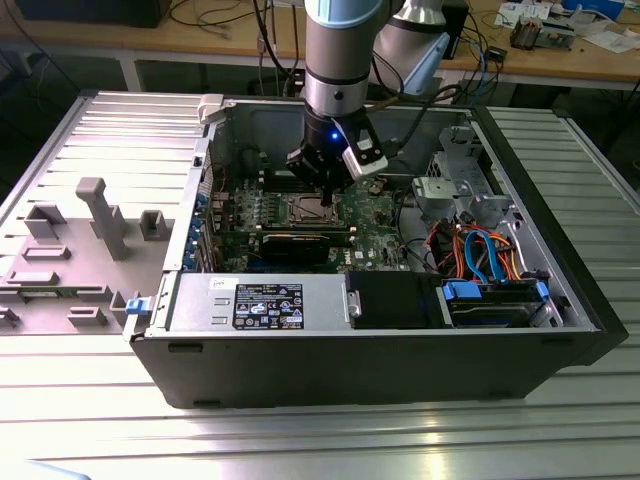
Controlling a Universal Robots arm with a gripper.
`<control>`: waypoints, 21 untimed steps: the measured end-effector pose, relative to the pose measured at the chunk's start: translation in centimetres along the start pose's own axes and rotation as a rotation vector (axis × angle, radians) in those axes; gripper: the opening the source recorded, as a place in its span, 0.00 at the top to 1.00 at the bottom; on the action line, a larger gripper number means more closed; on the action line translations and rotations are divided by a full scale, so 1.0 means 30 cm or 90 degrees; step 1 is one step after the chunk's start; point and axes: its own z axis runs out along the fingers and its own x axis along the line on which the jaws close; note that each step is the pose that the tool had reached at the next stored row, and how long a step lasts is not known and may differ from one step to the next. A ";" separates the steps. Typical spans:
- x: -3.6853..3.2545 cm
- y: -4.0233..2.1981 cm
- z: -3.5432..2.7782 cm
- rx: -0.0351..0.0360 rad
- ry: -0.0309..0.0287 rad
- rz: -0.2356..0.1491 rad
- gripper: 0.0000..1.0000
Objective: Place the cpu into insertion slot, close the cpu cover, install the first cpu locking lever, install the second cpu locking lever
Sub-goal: 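Install the second cpu locking lever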
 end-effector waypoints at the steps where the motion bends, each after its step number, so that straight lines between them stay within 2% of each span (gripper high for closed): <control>1: 0.000 -0.001 0.000 0.0000 0.0000 0.000 0.89; 18: 0.000 -0.016 -0.001 0.0000 0.0000 0.000 0.89; 20: -0.001 -0.015 -0.011 0.0003 0.0000 0.000 0.89; 21: -0.001 -0.014 -0.031 0.0003 0.0000 0.000 0.89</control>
